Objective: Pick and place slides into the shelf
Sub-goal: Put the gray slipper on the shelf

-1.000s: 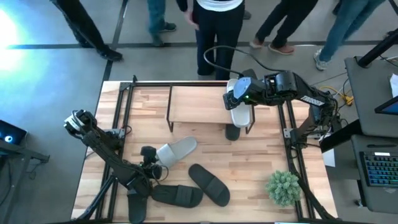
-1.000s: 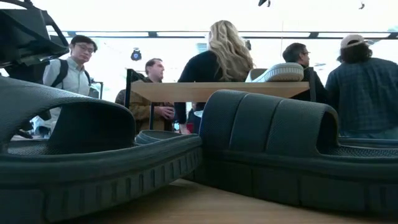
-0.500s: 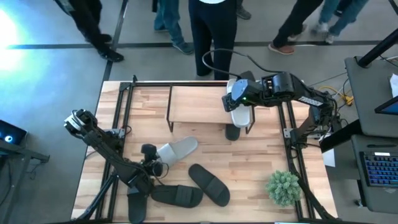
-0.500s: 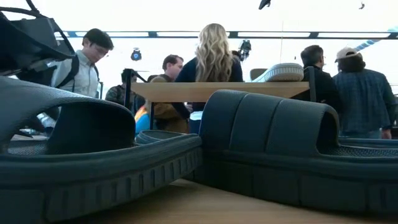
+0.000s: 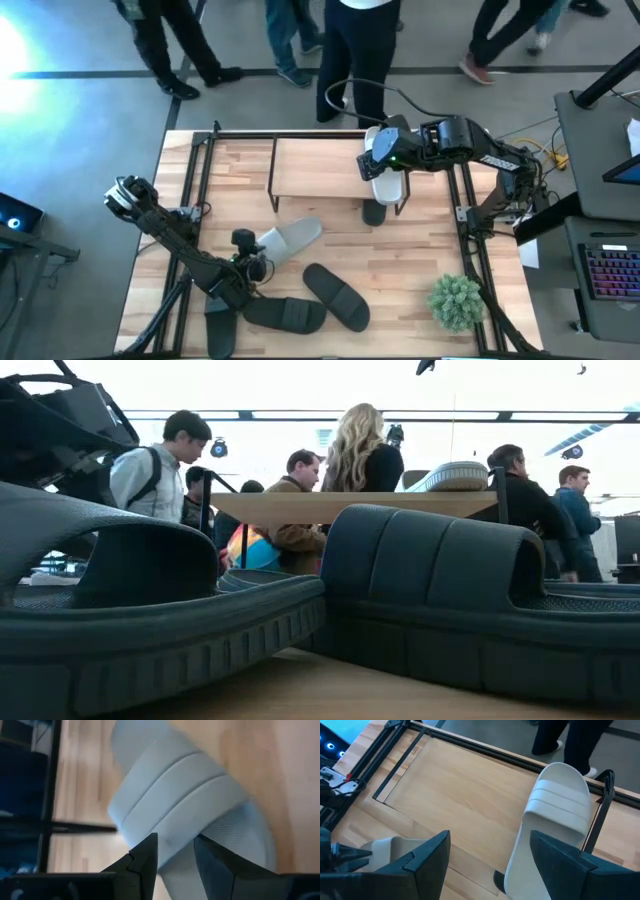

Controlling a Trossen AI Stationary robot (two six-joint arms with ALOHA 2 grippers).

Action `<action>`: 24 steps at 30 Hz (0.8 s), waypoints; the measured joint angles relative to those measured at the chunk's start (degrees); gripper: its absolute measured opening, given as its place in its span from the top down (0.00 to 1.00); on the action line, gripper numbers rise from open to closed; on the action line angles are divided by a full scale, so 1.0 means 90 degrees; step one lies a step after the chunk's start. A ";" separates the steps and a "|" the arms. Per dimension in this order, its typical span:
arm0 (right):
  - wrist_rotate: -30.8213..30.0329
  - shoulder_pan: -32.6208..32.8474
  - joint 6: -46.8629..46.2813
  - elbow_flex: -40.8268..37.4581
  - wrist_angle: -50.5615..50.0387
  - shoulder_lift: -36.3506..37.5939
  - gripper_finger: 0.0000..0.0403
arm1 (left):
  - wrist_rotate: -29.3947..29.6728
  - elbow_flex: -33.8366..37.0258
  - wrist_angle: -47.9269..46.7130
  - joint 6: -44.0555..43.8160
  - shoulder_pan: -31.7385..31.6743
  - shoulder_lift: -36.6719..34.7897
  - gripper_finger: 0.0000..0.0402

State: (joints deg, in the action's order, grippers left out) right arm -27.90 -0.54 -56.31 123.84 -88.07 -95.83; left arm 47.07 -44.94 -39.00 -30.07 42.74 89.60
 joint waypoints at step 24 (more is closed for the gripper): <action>-0.0022 0.0000 0.0000 -0.0018 -0.0005 0.0000 0.34 | 0.1704 0.0311 0.1607 0.1094 -0.0498 0.1011 0.99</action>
State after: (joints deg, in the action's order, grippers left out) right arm -28.10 -0.54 -56.31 123.68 -88.12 -95.83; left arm 62.41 -42.13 -24.54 -20.23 38.26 98.70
